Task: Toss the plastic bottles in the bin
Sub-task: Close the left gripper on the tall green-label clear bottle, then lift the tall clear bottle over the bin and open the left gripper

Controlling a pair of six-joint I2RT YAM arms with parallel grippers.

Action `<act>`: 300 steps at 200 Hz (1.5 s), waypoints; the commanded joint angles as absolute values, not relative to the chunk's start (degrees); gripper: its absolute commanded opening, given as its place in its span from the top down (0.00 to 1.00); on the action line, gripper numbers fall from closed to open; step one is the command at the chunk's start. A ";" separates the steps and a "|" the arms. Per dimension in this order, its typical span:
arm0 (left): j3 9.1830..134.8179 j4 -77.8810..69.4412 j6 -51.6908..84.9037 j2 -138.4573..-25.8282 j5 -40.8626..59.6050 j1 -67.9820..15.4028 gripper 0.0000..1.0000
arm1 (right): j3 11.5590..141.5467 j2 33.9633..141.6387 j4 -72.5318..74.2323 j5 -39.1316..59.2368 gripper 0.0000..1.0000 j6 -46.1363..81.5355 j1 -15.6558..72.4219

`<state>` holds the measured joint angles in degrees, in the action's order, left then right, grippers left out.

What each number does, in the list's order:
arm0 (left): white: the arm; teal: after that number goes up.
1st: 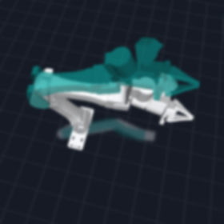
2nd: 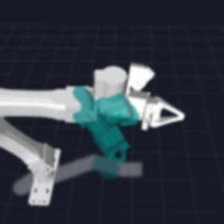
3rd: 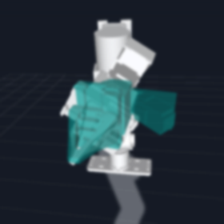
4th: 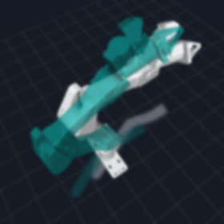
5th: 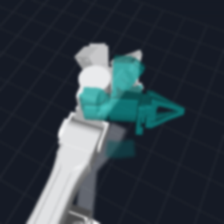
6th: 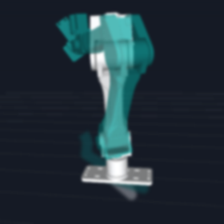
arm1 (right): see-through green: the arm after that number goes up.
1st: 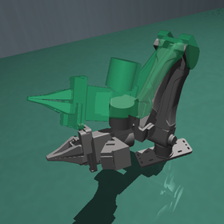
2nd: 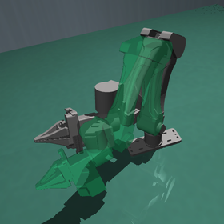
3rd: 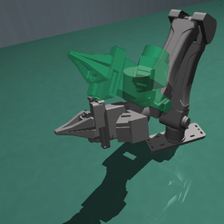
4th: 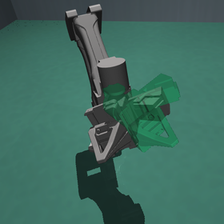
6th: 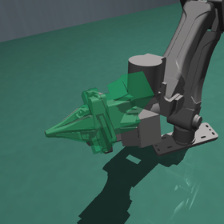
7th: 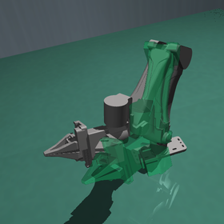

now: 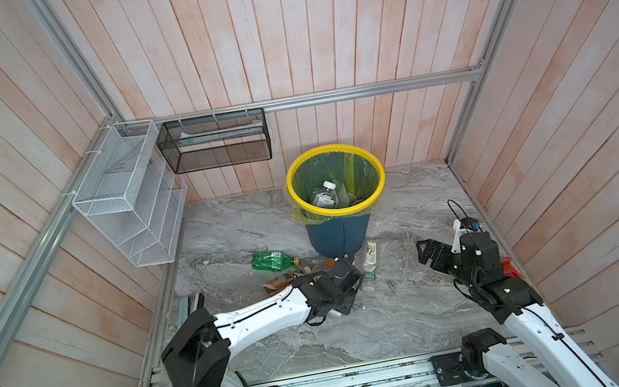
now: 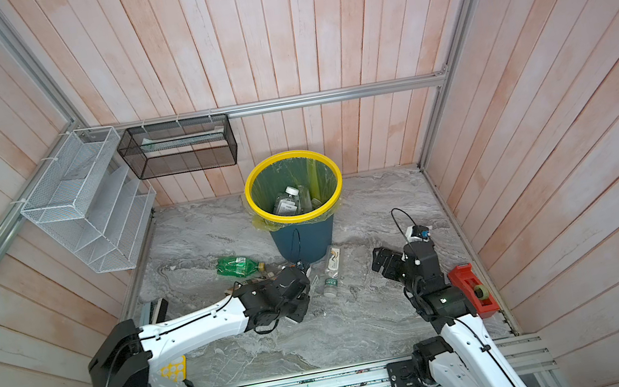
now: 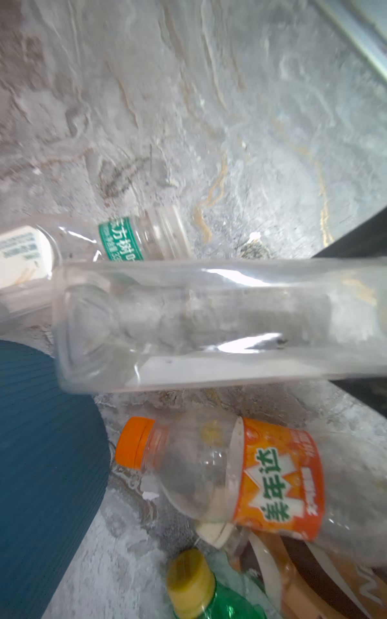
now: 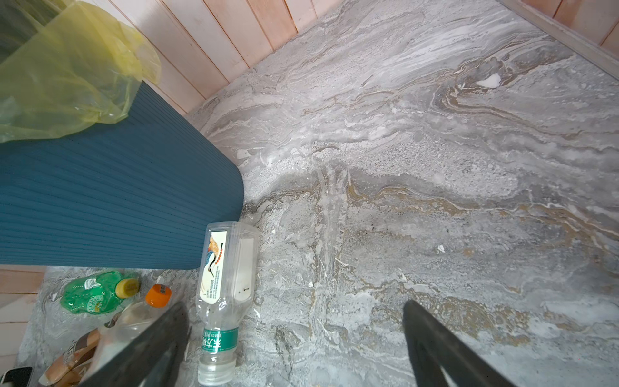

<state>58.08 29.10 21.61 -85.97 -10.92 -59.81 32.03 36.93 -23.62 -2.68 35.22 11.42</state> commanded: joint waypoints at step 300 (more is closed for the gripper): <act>98.02 26.69 3.76 -79.85 -8.95 -42.78 0.03 | 36.64 37.36 -26.72 1.07 0.01 32.98 11.08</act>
<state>102.32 29.06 2.92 -84.75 -6.79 -42.76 35.62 36.84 -25.61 0.14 33.01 11.42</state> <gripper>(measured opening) 0.968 0.985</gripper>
